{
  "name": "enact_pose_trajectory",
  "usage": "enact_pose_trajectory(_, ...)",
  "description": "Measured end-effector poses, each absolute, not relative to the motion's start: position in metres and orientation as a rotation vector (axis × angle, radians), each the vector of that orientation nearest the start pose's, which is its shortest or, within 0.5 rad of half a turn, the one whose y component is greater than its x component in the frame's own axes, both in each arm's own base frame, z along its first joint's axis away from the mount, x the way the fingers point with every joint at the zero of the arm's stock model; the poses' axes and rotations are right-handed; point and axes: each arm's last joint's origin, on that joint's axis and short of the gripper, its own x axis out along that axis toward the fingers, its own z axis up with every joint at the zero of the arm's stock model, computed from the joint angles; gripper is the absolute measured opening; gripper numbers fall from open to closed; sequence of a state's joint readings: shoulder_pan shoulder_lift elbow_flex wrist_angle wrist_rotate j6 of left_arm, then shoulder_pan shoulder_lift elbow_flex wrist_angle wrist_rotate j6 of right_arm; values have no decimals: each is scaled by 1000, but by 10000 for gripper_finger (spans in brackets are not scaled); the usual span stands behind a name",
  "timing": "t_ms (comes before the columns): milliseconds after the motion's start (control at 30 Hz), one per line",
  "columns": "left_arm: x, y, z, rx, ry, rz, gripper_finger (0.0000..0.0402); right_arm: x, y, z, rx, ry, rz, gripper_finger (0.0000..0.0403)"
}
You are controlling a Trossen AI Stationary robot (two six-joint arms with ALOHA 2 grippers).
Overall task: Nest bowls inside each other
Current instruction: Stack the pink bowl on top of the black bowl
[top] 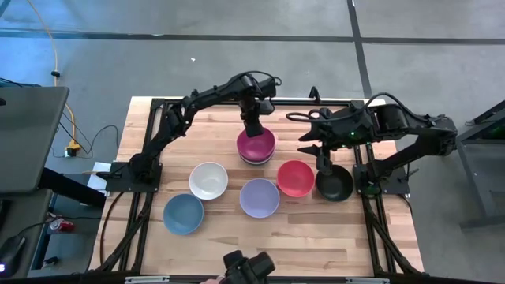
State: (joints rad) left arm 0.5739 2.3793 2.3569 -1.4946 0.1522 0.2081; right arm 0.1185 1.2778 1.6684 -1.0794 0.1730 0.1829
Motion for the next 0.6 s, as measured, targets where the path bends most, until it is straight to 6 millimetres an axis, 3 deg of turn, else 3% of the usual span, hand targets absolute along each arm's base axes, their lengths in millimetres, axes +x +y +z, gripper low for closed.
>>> enact_pose_trajectory(600,390,251,246,-344,1417,179,0,232,23,437,45,707,-108,140)
